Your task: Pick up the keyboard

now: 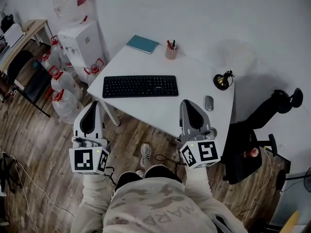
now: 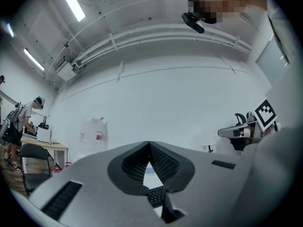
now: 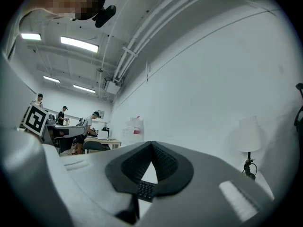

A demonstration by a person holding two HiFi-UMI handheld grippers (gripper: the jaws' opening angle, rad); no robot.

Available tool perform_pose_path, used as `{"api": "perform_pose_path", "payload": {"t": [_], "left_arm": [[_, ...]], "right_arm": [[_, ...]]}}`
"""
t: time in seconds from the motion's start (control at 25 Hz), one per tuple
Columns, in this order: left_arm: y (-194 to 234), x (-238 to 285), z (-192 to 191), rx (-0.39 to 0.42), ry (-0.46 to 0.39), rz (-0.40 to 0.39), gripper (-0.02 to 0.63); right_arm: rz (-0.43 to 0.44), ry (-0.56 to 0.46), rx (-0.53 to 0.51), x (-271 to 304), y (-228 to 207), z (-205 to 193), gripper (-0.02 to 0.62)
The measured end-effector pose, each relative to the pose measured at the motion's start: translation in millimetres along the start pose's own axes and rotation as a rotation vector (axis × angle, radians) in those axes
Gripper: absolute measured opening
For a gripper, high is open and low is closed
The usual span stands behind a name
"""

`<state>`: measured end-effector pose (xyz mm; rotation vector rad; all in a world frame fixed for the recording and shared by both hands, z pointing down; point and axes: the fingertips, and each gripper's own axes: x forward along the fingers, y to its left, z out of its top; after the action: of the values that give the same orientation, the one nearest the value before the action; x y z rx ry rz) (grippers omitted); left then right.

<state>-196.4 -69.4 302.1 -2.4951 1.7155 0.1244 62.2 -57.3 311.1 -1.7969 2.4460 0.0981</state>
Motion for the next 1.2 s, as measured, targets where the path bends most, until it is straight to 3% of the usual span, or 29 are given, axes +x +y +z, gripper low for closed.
{"api": "perform_pose_path", "payload": {"t": [0.52,0.84,1.2], "left_arm": [[37,69,-10,0.008,0.009,0.021,0.006],[57,113,-25,0.006,0.037,0.05,0.006],[73,160,-73,-0.01,0.161,0.071,0.006]], "right_arm": [[-0.005,0.023,0.005,80,-27,-12,0.011],[0.014,0.093,0.031,134,-54,-32,0.011],[0.02,0.238,0.082,181,-88,-80,0.011]]}}
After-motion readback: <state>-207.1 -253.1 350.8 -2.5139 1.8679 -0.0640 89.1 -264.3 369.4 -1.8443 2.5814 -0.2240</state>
